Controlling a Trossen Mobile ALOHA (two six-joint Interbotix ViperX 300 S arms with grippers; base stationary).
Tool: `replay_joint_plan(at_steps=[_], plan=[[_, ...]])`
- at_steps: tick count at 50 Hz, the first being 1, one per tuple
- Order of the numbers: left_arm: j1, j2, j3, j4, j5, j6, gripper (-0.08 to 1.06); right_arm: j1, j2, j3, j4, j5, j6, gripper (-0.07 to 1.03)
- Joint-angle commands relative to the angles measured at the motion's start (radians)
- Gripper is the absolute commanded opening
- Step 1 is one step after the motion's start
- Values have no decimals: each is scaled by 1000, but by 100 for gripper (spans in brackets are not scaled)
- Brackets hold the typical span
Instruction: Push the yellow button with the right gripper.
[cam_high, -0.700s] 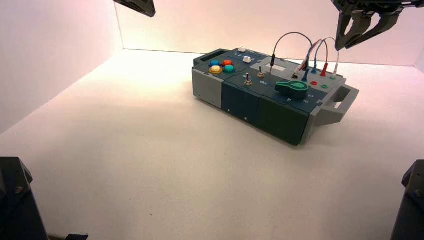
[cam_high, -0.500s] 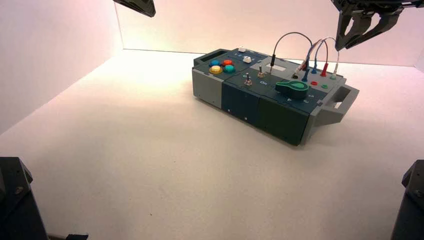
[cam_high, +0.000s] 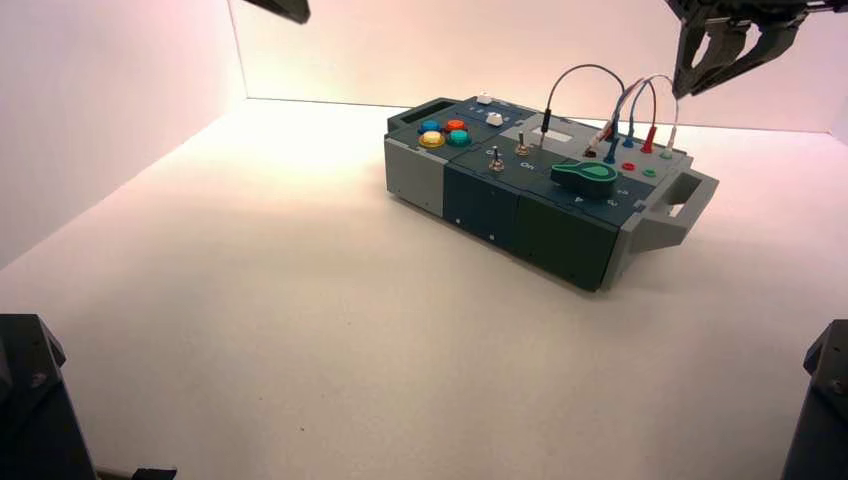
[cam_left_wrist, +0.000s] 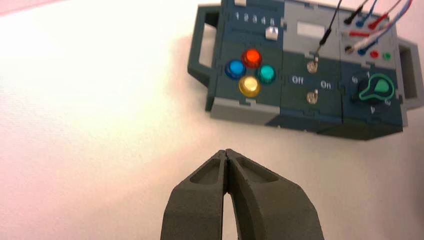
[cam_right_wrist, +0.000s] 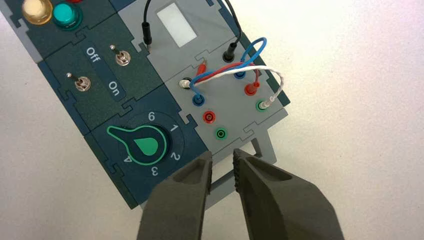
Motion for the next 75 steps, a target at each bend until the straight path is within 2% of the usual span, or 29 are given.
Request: replay_joint_plan(at_steps=[1, 8, 14, 26, 27, 32, 37, 52, 64, 75], plan=[[0, -41, 0, -2, -38, 5, -3, 3, -32, -20, 6, -6, 0, 20], [0, -60, 11, -2, -52, 5, -3, 9, -66, -17, 9, -8, 0, 5], [0, -64, 12, 0, -49, 6, -3, 18, -75, -20, 20, 3, -5, -2], [0, -64, -8, 0, 12, 20, -3, 43, -84, -44, 25, 43, -9, -2], [0, -64, -15, 0, 38, 34, -3, 60, -89, -49, 23, 43, -9, -2], [0, -64, -26, 0, 67, 58, -3, 87, -91, -63, 23, 43, -18, -2], [0, -64, -38, 0, 117, 80, -3, 120, -83, -86, 25, 46, -44, -2], [0, -71, -67, -2, 192, 80, -3, 133, -63, -123, 23, 81, -64, -2], [0, -38, -83, -9, 229, 80, -3, 133, -46, -141, 20, 104, -117, -2], [0, -28, -84, -9, 230, 80, -3, 133, -23, -143, 12, 104, -127, -2]])
